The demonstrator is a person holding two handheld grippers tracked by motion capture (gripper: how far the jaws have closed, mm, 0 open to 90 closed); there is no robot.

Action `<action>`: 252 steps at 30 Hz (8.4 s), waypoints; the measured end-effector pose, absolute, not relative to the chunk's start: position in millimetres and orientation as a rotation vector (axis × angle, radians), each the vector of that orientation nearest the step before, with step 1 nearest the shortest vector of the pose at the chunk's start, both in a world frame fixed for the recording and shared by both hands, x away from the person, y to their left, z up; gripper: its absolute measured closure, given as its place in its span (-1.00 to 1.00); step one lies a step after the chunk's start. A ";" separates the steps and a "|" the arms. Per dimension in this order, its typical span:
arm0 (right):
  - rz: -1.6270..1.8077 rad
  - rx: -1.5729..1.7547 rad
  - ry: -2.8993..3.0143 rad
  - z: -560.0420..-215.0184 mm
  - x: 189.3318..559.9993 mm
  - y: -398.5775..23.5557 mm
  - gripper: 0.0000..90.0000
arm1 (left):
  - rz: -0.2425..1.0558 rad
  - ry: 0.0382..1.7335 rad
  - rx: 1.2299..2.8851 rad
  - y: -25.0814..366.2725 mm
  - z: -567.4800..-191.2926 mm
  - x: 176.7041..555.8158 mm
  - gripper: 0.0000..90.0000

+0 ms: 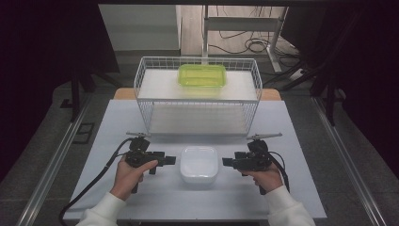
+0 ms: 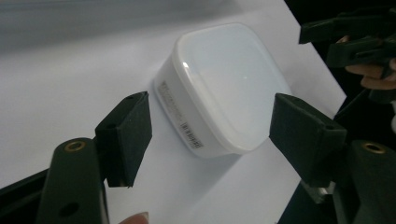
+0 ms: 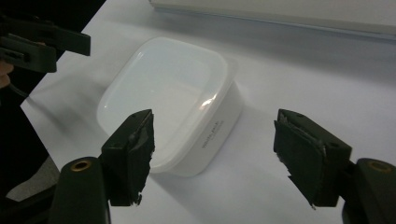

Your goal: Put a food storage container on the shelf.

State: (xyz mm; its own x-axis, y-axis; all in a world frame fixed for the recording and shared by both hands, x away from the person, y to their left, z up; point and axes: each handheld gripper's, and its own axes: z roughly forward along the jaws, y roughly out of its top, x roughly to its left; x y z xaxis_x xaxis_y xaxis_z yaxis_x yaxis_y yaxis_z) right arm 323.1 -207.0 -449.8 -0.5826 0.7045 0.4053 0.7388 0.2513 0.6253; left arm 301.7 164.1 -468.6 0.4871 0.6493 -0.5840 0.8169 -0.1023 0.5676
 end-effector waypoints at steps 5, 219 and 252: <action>-1.257 -1.408 -2.426 -453.3 324.7 -199.5 -0.25 | -0.252 1.246 1.794 161.8 -472.6 303.6 -0.33; -1.765 -1.224 -2.272 -242.3 457.7 -181.4 0.74 | -0.103 1.045 1.629 165.3 -259.1 451.1 0.75; -1.599 -1.421 -2.079 -253.6 510.1 -177.8 0.64 | -0.318 1.173 1.486 174.5 -278.8 493.9 0.74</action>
State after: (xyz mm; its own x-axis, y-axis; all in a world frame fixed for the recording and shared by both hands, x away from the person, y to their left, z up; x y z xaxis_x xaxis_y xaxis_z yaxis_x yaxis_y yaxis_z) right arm 510.1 -177.8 -253.6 -0.5362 0.5752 0.6177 0.7445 -0.0225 0.6672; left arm 493.9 174.5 -278.8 0.4619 0.4790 -0.7465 0.7905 0.1593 0.5913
